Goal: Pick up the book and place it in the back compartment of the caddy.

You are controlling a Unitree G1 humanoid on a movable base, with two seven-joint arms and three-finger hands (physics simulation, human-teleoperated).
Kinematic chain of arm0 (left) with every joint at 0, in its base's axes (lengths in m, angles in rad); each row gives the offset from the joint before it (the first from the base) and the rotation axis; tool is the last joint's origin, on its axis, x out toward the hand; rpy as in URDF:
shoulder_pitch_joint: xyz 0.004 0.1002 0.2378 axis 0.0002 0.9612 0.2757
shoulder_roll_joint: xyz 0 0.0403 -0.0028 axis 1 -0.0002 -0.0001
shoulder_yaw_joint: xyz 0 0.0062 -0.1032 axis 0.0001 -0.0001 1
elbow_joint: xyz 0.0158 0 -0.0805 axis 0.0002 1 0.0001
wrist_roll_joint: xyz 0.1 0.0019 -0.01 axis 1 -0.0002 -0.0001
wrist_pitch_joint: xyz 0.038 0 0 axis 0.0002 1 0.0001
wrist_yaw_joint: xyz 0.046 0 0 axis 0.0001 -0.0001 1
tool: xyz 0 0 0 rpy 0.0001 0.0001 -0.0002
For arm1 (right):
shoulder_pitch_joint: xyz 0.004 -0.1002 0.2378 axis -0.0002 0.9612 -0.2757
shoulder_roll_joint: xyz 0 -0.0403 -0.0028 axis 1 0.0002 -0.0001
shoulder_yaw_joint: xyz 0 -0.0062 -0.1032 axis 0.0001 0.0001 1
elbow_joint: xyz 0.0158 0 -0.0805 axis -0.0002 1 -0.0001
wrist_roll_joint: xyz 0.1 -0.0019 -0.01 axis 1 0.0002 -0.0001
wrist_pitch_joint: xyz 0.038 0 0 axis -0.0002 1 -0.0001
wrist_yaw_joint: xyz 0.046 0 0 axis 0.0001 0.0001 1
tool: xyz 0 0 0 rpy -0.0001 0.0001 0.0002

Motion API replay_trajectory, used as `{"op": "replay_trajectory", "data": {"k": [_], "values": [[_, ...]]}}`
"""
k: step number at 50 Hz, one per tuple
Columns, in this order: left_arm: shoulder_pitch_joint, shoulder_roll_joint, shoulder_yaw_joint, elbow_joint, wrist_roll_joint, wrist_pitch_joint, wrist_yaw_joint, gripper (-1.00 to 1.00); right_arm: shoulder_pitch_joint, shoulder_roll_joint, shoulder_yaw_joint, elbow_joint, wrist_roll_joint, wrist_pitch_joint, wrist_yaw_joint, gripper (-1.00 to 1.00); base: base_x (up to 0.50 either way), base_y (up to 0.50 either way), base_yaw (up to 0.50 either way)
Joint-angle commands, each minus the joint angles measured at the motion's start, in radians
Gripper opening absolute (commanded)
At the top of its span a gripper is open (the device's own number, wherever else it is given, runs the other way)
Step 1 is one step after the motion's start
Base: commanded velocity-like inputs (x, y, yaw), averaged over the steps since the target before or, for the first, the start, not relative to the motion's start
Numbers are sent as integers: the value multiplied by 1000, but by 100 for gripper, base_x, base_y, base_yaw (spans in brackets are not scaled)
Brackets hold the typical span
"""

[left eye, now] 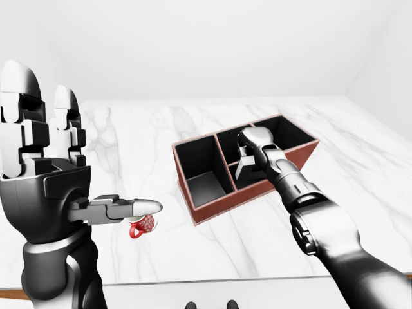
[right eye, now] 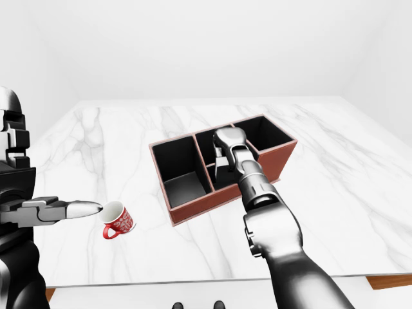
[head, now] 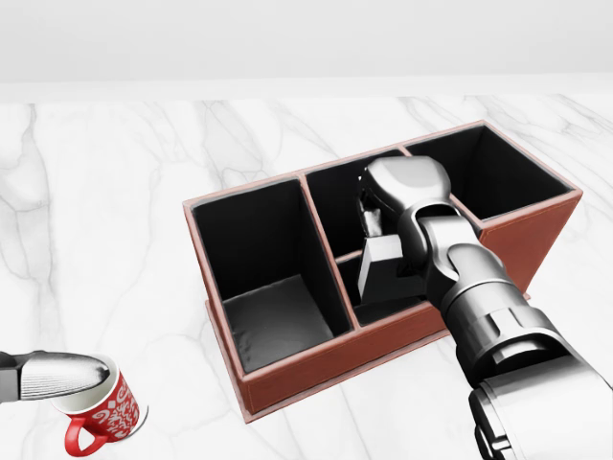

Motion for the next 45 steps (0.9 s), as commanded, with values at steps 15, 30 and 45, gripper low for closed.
{"op": "replay_trajectory", "data": {"k": [15,30,45], "values": [[11,-5,-2,0,3,0,-3,100,-5,-1,-5,-12,-8,0,-28,100,0,0,0],[12,-6,-7,9,7,0,-4,100,-2,-1,-7,-22,-4,0,-26,100,0,0,0],[11,-6,-2,-1,3,0,-4,100,105,6,-50,-370,123,0,139,100,0,0,0]]}}
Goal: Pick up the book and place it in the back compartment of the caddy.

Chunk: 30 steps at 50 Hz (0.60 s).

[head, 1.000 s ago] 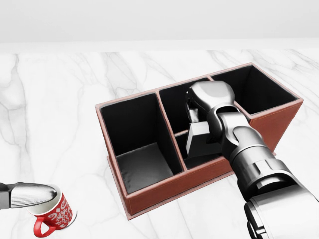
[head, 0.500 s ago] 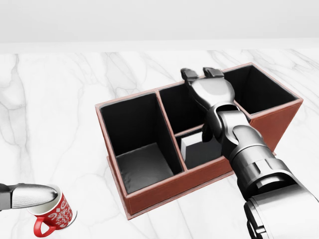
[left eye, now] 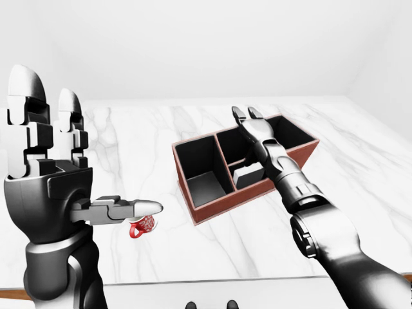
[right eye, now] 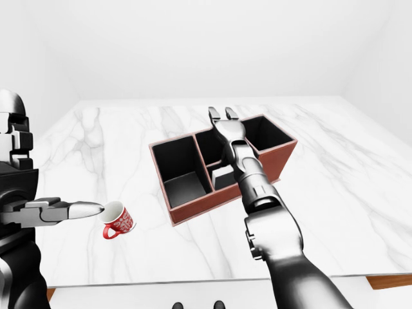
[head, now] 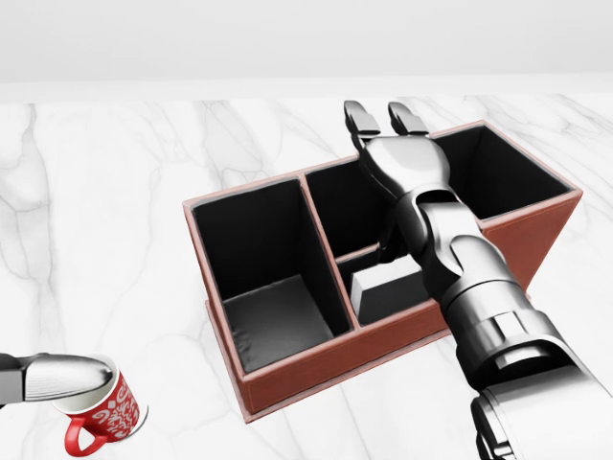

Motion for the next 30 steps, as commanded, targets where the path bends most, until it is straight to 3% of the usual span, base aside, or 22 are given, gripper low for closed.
{"op": "replay_trajectory", "data": {"k": [1,8,13,14,15,30], "values": [[0,0,2,-8,-3,0,0,100,112,9,-37,-327,98,0,146,100,0,0,0],[2,-1,3,-20,-6,0,-1,100,276,47,-69,-797,213,0,360,100,0,0,0],[1,-1,6,-29,-9,0,-2,100,353,73,-72,-1056,283,106,480,100,0,0,0],[2,-2,7,-30,-10,0,-2,100,381,86,-73,-1153,299,154,528,100,0,0,0],[2,-2,8,-33,-12,0,-2,100,392,85,-67,-1190,296,175,543,100,0,0,0],[2,-3,56,-135,-66,0,-3,100,581,174,-19,-1845,383,175,746,100,0,0,0]]}}
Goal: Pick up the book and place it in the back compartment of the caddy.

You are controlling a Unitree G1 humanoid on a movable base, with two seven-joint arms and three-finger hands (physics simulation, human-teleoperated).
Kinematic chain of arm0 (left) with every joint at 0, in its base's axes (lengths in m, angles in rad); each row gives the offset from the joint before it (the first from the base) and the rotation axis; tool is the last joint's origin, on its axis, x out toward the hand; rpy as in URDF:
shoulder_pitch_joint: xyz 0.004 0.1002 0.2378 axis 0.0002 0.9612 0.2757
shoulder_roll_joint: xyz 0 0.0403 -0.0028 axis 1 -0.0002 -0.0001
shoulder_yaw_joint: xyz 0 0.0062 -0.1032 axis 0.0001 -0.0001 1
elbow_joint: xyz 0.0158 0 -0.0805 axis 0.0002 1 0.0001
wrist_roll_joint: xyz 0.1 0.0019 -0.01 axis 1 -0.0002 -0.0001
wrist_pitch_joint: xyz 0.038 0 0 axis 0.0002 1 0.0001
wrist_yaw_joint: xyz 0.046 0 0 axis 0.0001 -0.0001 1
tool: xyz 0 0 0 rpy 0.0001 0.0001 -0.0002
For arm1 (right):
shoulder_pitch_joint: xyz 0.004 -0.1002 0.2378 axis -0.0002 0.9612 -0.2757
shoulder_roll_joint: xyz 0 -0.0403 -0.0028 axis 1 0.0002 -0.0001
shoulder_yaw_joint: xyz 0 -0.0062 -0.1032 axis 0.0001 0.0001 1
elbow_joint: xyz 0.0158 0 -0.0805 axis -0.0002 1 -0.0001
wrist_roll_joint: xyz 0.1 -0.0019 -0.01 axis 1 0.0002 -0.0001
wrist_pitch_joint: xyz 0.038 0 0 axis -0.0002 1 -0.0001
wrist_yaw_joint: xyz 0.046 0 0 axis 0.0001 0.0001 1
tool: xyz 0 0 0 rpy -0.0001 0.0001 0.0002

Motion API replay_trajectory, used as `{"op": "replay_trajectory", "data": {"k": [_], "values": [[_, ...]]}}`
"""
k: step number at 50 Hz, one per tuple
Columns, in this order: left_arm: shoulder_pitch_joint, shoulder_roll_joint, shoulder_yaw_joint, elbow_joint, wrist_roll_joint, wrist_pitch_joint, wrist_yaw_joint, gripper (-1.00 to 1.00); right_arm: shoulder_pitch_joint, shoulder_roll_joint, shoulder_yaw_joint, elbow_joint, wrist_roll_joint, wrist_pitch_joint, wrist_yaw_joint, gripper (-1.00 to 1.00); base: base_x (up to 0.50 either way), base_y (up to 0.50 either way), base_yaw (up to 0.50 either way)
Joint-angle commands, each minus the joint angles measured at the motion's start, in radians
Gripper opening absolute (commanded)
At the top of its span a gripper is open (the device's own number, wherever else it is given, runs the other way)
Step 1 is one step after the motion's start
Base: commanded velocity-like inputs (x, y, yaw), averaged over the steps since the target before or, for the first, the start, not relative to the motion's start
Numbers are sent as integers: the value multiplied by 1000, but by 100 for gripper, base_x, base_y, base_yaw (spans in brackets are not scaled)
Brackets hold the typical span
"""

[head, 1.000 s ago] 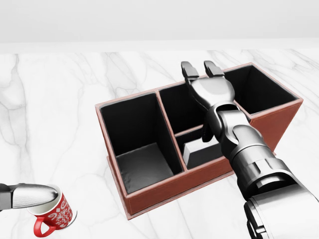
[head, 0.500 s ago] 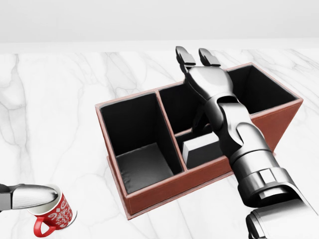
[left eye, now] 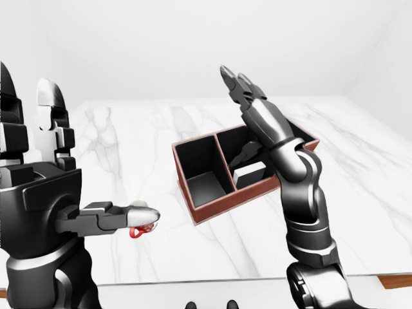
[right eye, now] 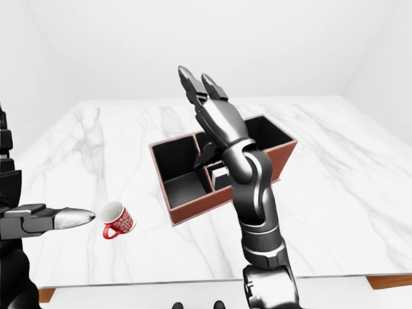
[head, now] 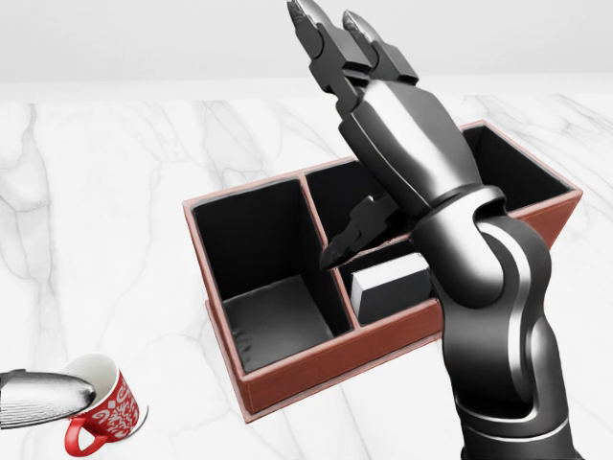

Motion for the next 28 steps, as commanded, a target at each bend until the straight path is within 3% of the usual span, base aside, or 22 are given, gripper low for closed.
{"op": "replay_trajectory", "data": {"k": [1,5,10,16,18,23,28], "values": [[-3,1,37,-70,-42,0,2,100,148,60,29,-512,71,0,177,100,0,0,0],[-6,4,51,-94,-52,0,10,100,175,75,64,-675,42,0,243,100,0,0,0],[-12,18,72,-115,-71,0,34,100,186,99,70,-826,10,0,246,100,0,0,0],[-9,82,105,-115,-210,0,123,100,95,370,-97,-833,-112,0,246,100,0,0,0],[-2,101,105,-115,-243,0,150,100,69,428,-134,-833,-147,0,246,100,0,0,0],[17,154,116,-115,-339,0,217,100,7,428,-212,-833,-185,0,246,100,0,0,0],[35,208,123,-115,-425,0,282,100,-35,428,-232,-833,-219,0,246,100,0,0,0]]}}
